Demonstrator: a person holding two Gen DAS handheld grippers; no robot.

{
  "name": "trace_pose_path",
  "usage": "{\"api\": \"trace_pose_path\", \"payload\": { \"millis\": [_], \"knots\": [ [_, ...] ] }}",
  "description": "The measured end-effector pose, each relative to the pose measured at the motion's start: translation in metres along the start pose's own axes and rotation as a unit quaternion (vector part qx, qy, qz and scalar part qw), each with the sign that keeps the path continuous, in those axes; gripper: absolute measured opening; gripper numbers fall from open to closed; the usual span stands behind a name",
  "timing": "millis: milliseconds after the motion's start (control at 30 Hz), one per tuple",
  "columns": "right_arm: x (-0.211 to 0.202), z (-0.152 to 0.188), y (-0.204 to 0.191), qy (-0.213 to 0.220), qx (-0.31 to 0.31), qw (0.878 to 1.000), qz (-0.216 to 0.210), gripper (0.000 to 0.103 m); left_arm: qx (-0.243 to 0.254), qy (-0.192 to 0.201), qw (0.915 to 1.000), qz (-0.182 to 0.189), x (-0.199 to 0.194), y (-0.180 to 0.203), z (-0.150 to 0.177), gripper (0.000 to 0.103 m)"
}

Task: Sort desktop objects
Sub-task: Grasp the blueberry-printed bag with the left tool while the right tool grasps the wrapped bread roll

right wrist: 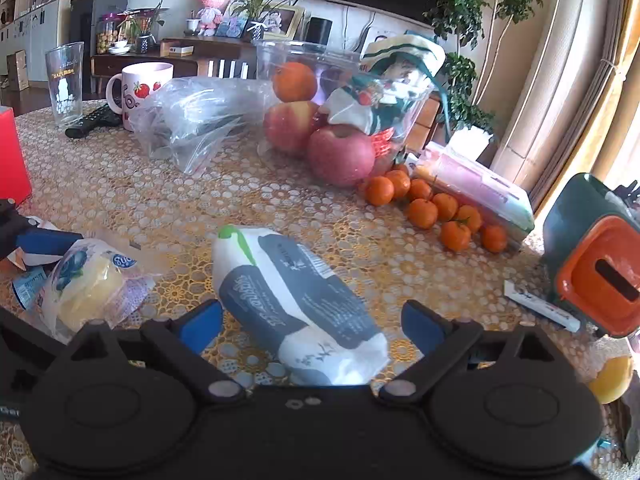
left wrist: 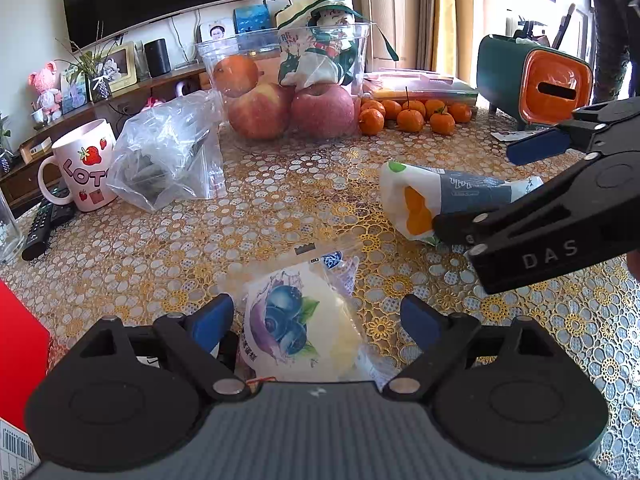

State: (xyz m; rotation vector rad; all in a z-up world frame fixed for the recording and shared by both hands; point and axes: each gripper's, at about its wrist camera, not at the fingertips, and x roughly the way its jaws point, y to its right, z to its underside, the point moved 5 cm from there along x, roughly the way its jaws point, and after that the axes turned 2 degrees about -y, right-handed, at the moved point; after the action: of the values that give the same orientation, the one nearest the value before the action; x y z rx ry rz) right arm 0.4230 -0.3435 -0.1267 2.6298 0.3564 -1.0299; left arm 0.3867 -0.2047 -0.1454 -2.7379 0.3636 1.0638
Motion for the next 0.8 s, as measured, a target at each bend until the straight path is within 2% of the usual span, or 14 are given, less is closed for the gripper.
{"api": "trace_pose_path", "payload": {
  "millis": [67,133,200,267,333,633,800],
  "knots": [
    [0.012,0.001,-0.002,-0.013,0.007,1.0,-0.001,0.096,-0.002,-0.001,1.0,0.003,0.001,-0.001,0.0,0.091],
    [0.022,0.004,-0.003,-0.02,0.016,1.0,-0.005,0.091,-0.002,-0.002,1.0,0.005,0.002,-0.002,0.0,0.091],
    [0.026,0.006,-0.004,-0.02,0.015,1.0,0.007,0.088,-0.004,-0.002,1.0,0.003,0.002,-0.003,0.0,0.081],
    [0.025,0.007,-0.003,-0.019,0.013,1.0,0.012,0.08,-0.01,-0.008,0.9998,0.013,0.004,-0.004,0.0,0.067],
    [0.023,0.008,-0.001,-0.019,0.014,1.0,0.015,0.073,-0.017,-0.014,0.9996,0.02,0.005,-0.004,0.001,0.061],
    [0.007,0.009,0.004,-0.021,0.037,0.999,0.011,0.04,-0.021,-0.02,0.9994,0.021,0.001,-0.003,0.002,0.056],
    [-0.013,0.009,0.002,-0.017,0.055,0.998,-0.003,0.029,-0.025,-0.018,0.9992,0.025,-0.013,-0.001,0.001,0.055]
  ]
}}
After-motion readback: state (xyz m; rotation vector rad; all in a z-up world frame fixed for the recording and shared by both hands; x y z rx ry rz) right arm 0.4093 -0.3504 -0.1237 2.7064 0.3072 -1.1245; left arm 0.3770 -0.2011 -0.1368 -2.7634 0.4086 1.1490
